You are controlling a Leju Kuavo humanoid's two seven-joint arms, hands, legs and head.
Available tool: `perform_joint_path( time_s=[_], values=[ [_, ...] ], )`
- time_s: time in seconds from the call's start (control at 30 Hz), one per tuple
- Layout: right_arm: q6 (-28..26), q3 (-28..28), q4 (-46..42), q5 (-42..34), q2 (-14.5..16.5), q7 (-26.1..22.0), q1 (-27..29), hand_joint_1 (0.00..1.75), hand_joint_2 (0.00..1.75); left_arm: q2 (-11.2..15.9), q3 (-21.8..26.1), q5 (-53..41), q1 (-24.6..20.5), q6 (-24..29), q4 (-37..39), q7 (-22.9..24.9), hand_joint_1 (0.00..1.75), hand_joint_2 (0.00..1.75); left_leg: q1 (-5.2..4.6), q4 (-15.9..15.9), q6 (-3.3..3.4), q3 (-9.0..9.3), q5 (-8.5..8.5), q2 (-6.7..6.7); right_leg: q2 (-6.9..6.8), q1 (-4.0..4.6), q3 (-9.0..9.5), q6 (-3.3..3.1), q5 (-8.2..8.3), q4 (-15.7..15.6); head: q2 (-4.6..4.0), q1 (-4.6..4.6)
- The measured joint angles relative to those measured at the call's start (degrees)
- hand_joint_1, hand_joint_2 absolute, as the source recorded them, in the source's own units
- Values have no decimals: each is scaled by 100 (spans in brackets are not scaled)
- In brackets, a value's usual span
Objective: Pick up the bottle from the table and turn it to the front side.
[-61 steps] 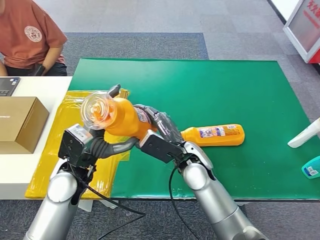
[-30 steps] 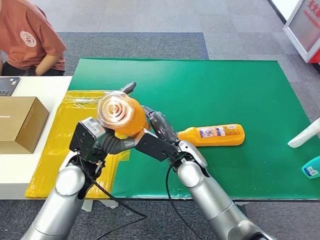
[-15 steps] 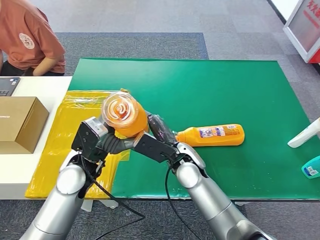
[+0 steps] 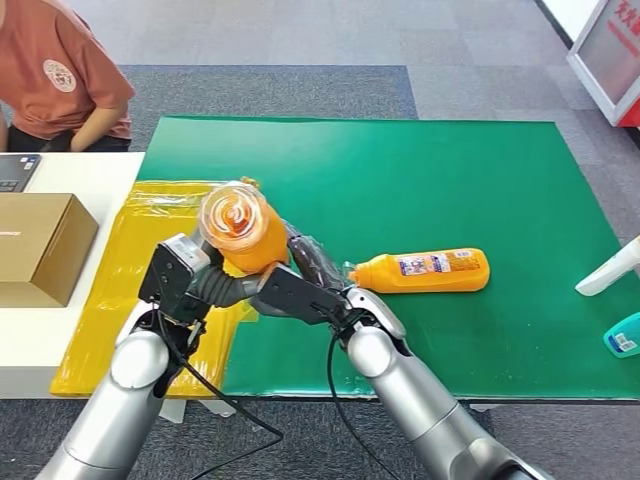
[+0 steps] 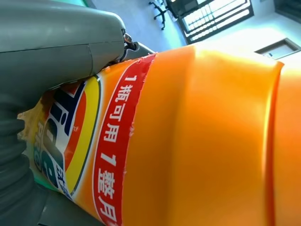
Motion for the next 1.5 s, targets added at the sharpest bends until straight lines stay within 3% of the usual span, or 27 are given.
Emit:
perform_joint_path(
  time_s=[0.4,0.8,1.5],
  values=[
    [-173,-389,81,120,-23,235,150,0,175,272,689,-2864,18,1441,-166,102,175,175,0,0,0,0,0,1,1,0,-1,0,0,1,0,1],
    [-216,-534,-45,305,-22,292,207,0,175,425,1160,-5406,-25,1860,196,611,175,175,0,0,-1,0,0,1,1,0,-2,0,0,1,0,-1],
    [-243,-534,-239,358,-21,317,281,0,175,494,1271,-5620,-57,1934,829,626,175,175,0,0,-1,0,1,1,1,0,-2,0,0,1,0,0]
  ],
)
